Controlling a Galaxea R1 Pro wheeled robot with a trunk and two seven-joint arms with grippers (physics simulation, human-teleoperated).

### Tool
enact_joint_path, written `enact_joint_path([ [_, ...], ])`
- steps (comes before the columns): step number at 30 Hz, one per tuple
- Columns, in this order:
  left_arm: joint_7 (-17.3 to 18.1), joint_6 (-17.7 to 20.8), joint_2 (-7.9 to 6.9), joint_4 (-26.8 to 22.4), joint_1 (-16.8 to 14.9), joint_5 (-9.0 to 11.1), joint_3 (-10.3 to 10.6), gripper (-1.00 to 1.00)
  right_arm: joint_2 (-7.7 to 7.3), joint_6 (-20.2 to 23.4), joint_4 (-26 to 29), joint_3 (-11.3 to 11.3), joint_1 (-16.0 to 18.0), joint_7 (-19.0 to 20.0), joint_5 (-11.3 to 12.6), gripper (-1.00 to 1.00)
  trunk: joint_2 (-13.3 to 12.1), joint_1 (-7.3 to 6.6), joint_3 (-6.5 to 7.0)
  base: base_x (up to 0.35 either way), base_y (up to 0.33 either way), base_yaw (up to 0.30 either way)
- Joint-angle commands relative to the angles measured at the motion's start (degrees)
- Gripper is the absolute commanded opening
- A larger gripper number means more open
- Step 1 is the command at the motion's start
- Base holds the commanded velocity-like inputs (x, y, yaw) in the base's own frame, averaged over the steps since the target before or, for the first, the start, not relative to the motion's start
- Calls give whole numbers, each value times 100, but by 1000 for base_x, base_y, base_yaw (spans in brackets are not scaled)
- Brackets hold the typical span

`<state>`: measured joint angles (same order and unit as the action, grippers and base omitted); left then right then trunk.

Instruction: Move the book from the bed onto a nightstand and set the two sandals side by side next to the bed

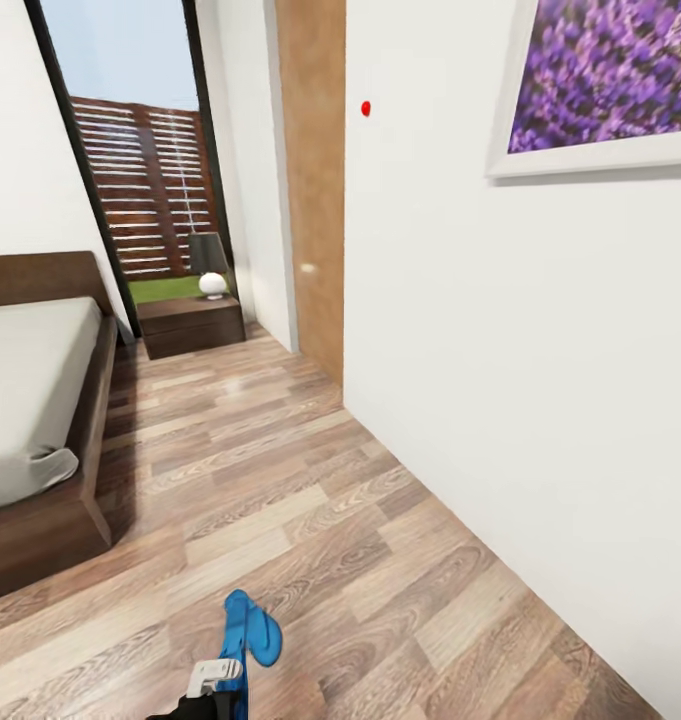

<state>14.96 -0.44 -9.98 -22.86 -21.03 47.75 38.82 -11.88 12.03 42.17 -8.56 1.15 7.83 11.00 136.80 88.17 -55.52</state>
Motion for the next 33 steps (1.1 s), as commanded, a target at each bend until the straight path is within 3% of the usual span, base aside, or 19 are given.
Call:
enact_joint_path([
  [1,15,-8,-4,1,-7,42,38,-100,2,36,10,-16,-1,26,40,100,2,-1,-5,4,0,289],
  [33,16,-9,-4,1,-7,42,30,-100,-3,36,10,-21,-1,26,34,100,2,-1,-5,0,0,289],
])
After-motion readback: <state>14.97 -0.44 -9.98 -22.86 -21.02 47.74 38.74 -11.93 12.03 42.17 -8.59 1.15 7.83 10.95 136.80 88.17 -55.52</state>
